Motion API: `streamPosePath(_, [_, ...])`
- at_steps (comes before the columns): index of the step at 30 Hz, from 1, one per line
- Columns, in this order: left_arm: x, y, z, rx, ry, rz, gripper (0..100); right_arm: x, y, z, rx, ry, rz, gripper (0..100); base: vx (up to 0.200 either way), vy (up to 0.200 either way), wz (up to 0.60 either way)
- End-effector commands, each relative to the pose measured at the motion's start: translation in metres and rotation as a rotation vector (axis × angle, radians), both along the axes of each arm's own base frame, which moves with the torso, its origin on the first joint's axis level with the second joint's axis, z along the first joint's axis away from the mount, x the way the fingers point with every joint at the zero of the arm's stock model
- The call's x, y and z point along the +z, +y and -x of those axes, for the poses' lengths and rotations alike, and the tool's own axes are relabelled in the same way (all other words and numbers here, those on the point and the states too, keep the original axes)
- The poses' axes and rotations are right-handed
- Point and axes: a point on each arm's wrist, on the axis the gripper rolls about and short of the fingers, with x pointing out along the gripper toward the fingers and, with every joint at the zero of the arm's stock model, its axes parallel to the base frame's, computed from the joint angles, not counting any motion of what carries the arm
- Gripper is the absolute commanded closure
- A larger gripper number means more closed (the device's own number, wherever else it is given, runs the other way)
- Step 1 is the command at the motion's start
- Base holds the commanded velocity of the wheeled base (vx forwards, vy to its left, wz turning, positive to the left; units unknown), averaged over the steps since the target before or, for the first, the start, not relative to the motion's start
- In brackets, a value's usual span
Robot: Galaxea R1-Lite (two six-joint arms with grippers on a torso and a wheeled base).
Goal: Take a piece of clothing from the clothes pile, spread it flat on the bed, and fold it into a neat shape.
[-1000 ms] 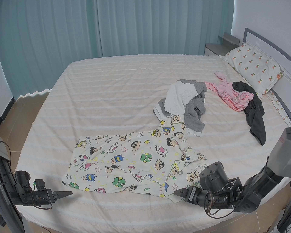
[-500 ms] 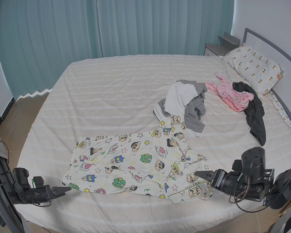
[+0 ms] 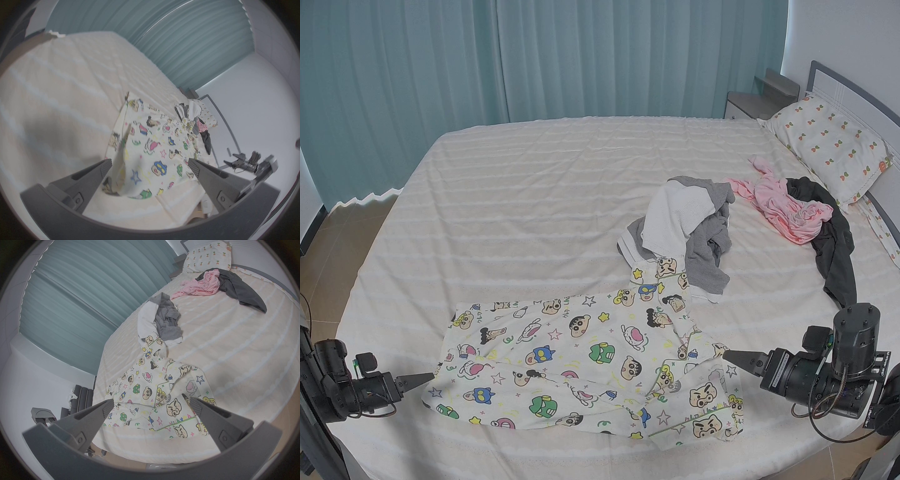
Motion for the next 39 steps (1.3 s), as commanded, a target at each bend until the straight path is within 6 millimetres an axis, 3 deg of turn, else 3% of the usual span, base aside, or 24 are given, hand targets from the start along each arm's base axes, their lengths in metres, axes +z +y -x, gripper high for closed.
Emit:
streamPosePath(1, [0.005, 0.005, 0.014, 0.031, -0.058, -0.063, 0, 0.0, 0.0, 0.001, 0.002, -0.001, -0.001, 0, 0.0, 0.0, 0.0])
streamPosePath(4, [0.016, 0.003, 0.023, 0.029, -0.139, -0.144, 0, 0.0, 0.0, 0.001, 0.006, 0.003, -0.002, 0, 0.0, 0.0, 0.0])
streamPosePath(8, [0.018, -0.004, 0.012, -0.022, -0.159, -0.156, 0, 0.0, -0.001, 0.002, 0.007, 0.003, -0.002, 0, 0.0, 0.0, 0.0])
streamPosePath(16, [0.024, -0.039, -0.055, -0.129, -0.16, -0.281, 0, -0.002, 0.0, 0.007, 0.027, 0.009, 0.007, 0, 0.0, 0.0, 0.0])
streamPosePath(20, [0.03, -0.042, -0.086, -0.147, -0.097, -0.29, 0, -0.003, 0.0, 0.007, 0.027, 0.009, 0.01, 0, 0.0, 0.0, 0.0])
streamPosePath(24, [0.036, -0.04, -0.104, -0.173, -0.062, -0.292, 0, -0.003, 0.0, 0.008, 0.032, 0.008, 0.019, 0, 0.0, 0.0, 0.0])
streamPosePath(39, [0.031, -0.035, -0.106, -0.245, 0.019, -0.385, 0, -0.006, 0.001, 0.01, 0.05, 0.015, 0.028, 0, 0.0, 0.0, 0.0])
